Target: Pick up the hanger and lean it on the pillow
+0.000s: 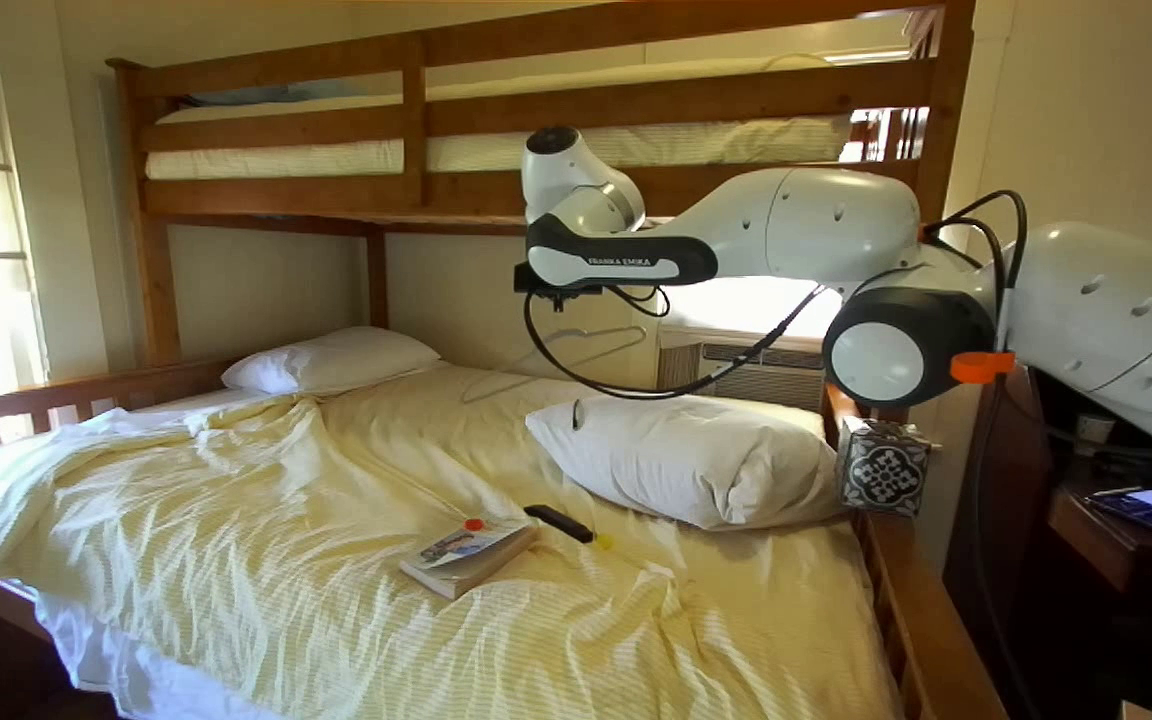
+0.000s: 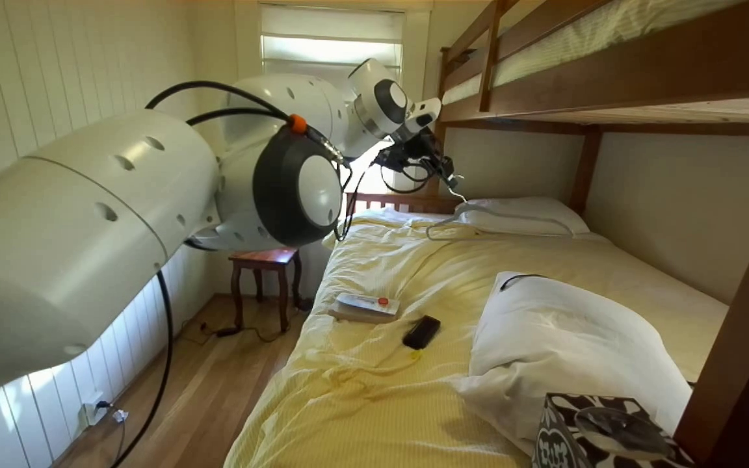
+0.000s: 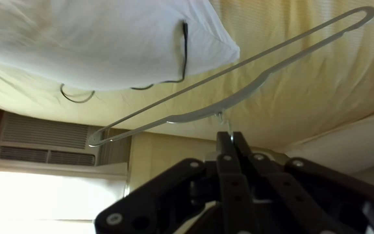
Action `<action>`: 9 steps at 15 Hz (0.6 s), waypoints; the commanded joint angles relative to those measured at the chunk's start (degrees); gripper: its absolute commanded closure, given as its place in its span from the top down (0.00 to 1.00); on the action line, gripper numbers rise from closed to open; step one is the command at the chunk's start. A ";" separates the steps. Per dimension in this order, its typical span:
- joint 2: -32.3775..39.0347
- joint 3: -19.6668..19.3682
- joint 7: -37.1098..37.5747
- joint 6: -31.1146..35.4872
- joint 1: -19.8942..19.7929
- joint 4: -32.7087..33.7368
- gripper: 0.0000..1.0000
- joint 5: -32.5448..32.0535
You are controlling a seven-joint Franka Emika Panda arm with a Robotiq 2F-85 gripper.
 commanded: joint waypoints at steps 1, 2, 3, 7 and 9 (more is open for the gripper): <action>-0.58 1.00 6.32 -8.77 1.26 -0.01 0.01 3.57; -0.91 1.53 8.37 -10.92 1.59 0.00 0.01 4.34; -1.30 2.19 10.52 -12.70 2.08 0.00 0.01 5.23; -2.72 4.35 20.22 -16.74 3.62 0.29 0.01 8.11; -2.99 5.45 25.08 -17.75 3.82 0.35 0.01 9.45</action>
